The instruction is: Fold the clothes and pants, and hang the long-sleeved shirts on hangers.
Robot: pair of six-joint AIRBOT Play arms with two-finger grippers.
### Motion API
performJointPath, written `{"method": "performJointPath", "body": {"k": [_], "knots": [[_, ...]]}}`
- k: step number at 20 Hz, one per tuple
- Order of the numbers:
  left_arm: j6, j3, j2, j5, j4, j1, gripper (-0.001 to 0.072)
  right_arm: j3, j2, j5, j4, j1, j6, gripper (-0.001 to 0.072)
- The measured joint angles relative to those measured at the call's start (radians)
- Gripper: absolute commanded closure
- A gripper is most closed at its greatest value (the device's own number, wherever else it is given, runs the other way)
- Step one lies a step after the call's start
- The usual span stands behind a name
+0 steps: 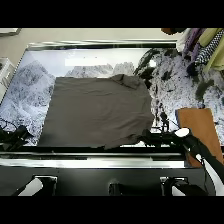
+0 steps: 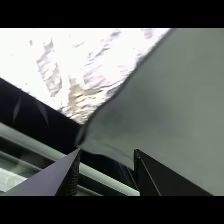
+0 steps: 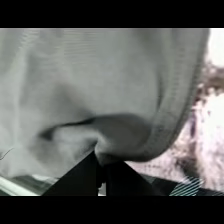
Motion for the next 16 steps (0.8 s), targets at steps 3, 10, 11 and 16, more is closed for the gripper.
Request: {"method": "performJointPath", "body": {"k": [3, 10, 11, 16], "knots": [[0.04, -0.057, -0.01, 0.063, -0.018, 0.017, 0.0314, 0.002, 0.016, 0.021, 0.005, 0.0, -0.004, 0.0681], [0.123, -0.107, -0.097, 0.119, -0.095, 0.026, 0.0315, 0.002, 0.024, 0.04, 0.011, 0.0, -0.027, 0.0681], [0.128, -0.108, -0.104, 0.119, -0.1, 0.026, 0.0316, 0.002, 0.024, 0.041, 0.011, 0.0, -0.027, 0.0681], [0.149, -0.111, -0.124, 0.12, -0.117, 0.026, 0.0329, 0.002, 0.024, 0.043, 0.014, 0.0, -0.03, 0.0681]]}}
